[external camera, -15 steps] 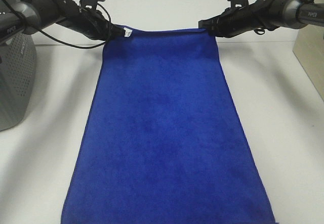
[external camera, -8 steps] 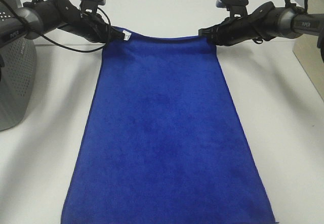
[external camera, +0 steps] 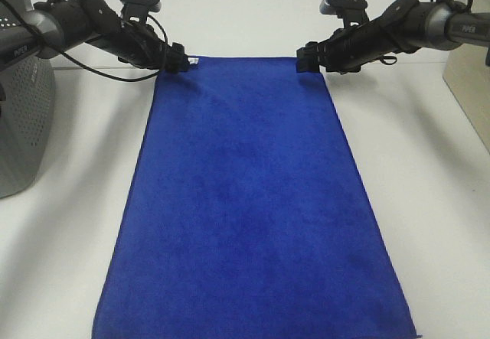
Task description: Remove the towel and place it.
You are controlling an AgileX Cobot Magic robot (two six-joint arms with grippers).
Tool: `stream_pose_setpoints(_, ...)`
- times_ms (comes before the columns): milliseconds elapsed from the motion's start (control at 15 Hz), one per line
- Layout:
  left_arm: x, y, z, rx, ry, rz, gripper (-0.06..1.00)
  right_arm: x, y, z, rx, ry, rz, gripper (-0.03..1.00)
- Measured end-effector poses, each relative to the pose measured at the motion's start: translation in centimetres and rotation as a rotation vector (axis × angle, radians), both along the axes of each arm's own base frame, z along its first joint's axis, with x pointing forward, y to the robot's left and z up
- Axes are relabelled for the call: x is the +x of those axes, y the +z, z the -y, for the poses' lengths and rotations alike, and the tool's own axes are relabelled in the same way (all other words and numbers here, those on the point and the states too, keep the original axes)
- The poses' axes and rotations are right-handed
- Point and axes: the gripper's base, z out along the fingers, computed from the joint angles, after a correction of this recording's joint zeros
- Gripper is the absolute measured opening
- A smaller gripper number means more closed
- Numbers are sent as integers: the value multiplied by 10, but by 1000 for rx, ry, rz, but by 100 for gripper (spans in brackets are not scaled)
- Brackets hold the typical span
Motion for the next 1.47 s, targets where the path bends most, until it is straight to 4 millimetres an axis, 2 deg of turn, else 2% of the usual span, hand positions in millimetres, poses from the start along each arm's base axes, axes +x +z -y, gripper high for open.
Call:
stream_pose_setpoints(133, -3, 12, 1, 7, -23, -25, 81, -5, 25, -1, -11, 46, -19, 69)
stream_pose_setpoints(200, -8, 43, 2, 6, -48, -29, 81, -13, 59, 0, -17, 74, -46, 71)
stream_pose_setpoints(333, -20, 82, 1, -3, -52, -82, 81, -26, 92, 0, -16, 95, -105, 78)
stream_pose_setpoints(467, -40, 122, -5, -1, 0, -206, 81, -45, 135, 1, -12, 103, -166, 85)
stream_pose_setpoints(533, -40, 122, -5, -1, 0, -206, 81, -45, 135, 1, -12, 103, -166, 85)
stream_pose_setpoints(600, -57, 152, -13, 37, 62, -281, 81, -56, 155, 3, -26, 103, -201, 86)
stream_pose_setpoints(667, -73, 185, -23, 80, 137, -300, 81, -82, 204, 11, -77, 77, -227, 86)
stream_pose_setpoints(733, -73, 185, -23, 80, 137, -300, 81, -82, 204, 11, -77, 77, -227, 86)
stream_pose_setpoints(800, -81, 209, -29, 93, 182, -258, 81, -94, 226, 16, -101, 38, -226, 86)
stream_pose_setpoints(867, -102, 261, -43, 109, 268, -150, 81, -116, 264, 33, -136, -55, -207, 86)
stream_pose_setpoints(933, -112, 281, -54, 97, 302, -114, 81, -126, 278, 45, -132, -97, -215, 86)
stream_pose_setpoints(1067, -131, 303, -87, 78, 375, -107, 81, -144, 299, 69, -133, -188, -201, 86)
stream_pose_setpoints(1200, -159, 307, -110, 99, 405, -160, 81, -178, 306, 74, -157, -215, -230, 86)
stream_pose_setpoints(1333, -209, 319, -111, 111, 377, -195, 81, -235, 314, 70, -147, -199, -251, 86)
stream_pose_setpoints(1467, -266, 316, -112, 117, 369, -245, 81, -305, 309, 70, -139, -192, -275, 86)
